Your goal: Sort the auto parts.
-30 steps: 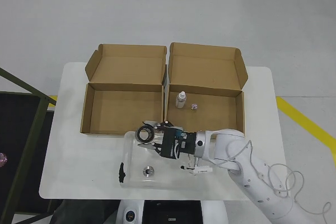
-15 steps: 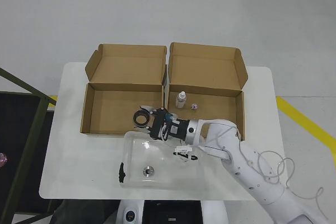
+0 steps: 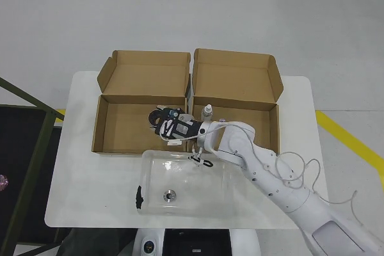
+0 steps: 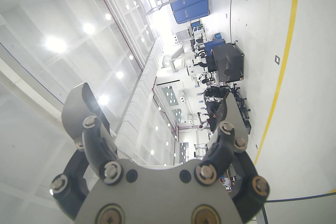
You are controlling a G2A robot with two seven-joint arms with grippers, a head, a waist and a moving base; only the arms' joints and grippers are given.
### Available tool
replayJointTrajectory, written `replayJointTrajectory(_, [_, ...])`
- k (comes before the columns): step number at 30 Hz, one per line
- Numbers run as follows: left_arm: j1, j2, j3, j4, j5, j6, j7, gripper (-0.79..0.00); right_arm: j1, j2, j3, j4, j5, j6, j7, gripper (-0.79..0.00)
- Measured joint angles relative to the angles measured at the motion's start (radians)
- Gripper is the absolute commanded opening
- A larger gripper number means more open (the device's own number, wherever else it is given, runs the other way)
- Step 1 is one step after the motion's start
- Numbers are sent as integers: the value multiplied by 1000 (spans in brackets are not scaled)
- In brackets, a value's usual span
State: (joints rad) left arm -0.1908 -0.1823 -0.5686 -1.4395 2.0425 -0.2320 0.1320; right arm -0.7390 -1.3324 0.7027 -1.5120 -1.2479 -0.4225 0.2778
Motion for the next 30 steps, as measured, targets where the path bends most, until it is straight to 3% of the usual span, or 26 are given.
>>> replayJointTrajectory(15, [0,0,0,0,0,0,0,0,122,-83,-96,241,-45,62,45,-782])
replayJointTrajectory(25, [0,0,0,0,0,0,0,0,169,-133,-136,367,-55,65,60,-625])
replayJointTrajectory(30, [0,0,0,0,0,0,0,0,182,-153,-151,410,-79,73,68,-489])
